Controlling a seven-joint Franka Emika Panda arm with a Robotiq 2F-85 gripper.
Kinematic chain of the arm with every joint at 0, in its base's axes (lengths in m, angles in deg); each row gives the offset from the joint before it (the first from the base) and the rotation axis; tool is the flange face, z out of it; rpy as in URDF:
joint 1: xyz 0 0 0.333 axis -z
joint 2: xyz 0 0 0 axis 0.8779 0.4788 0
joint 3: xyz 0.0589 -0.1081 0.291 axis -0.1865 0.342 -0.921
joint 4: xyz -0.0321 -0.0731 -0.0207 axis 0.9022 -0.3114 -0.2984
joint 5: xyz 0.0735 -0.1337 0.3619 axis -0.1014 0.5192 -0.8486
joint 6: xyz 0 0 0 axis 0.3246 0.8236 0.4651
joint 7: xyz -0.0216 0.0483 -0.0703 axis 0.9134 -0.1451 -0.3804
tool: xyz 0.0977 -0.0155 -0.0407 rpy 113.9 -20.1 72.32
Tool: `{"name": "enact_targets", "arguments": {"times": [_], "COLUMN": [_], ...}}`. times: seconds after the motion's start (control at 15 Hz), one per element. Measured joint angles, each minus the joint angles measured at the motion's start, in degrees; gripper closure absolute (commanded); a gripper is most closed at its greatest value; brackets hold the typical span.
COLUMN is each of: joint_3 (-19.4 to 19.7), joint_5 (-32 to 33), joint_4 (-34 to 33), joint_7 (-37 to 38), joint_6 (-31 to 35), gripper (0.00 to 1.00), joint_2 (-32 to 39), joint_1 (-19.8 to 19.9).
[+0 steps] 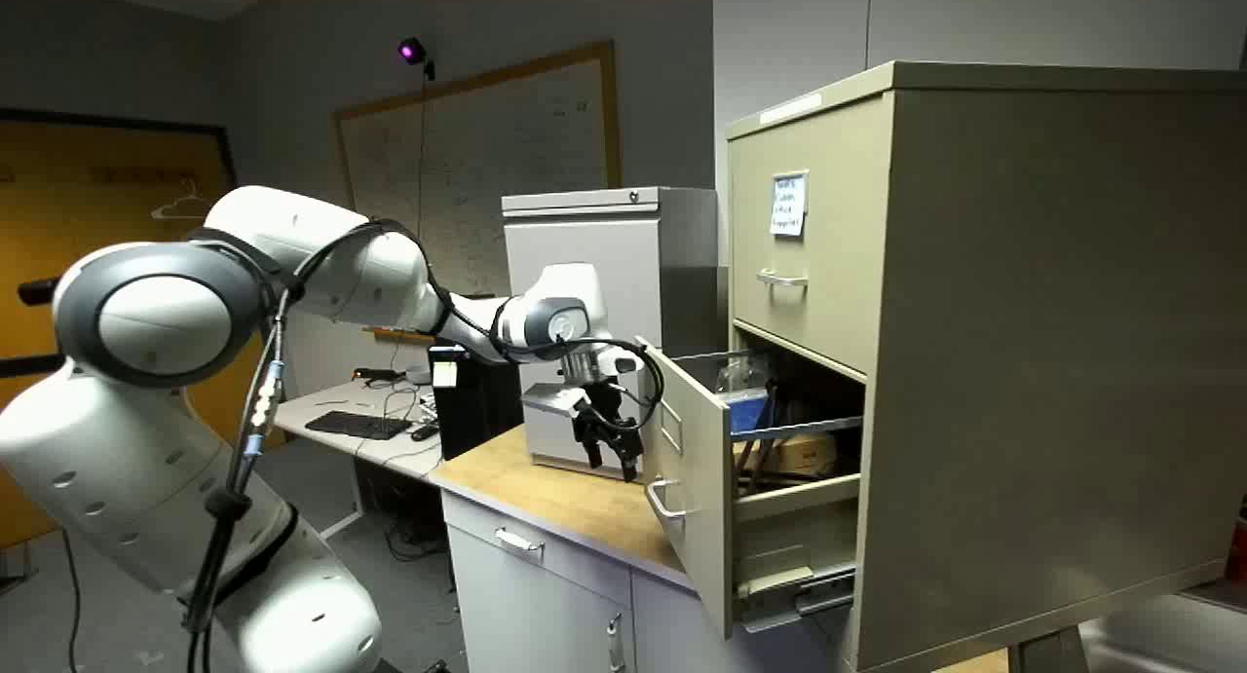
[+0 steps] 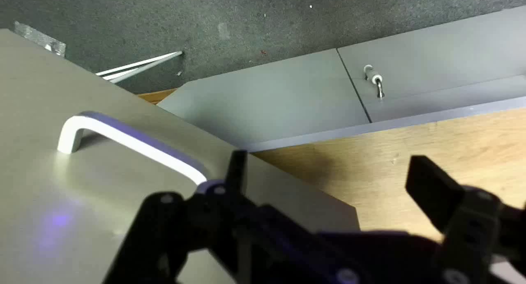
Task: Close the bottom drawer of the cabinet at the right
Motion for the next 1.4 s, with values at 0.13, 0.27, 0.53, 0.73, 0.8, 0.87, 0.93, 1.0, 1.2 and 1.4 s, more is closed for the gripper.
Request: {"name": "enact_targets", "arguments": {"times": [0.13,0.27,0.53,0.73,0.8,0.87,0.93,1.0,1.2,1.4], "joint_3": [0.0,0.0,0.0,0.0,0.0,0.0,0.0,-0.6,-4.2,-7.7], "joint_5": [0.0,0.0,0.0,0.0,-0.1,-0.2,-0.2,0.9,5.6,8.6], "joint_4": [-0.1,-0.2,-0.1,0.2,0.4,0.6,0.9,2.1,9.2,16.3], "joint_7": [0.0,0.0,0.0,2.5,3.8,5.2,6.6,7.3,11.7,17.9], "joint_6": [0.1,0.1,0.2,2.0,2.9,4.1,5.4,7.0,12.2,17.9], "gripper": [0.0,0.0,0.02,0.3,0.36,0.47,0.54,0.62,0.85,1.0], "joint_2": [0.0,0.0,-0.1,0.1,0.1,0.1,0.1,-0.4,-5.1,-11.8], "joint_1": [0.0,0.0,0.0,0.0,0.0,-0.1,-0.1,-0.2,-0.3,0.0]}}
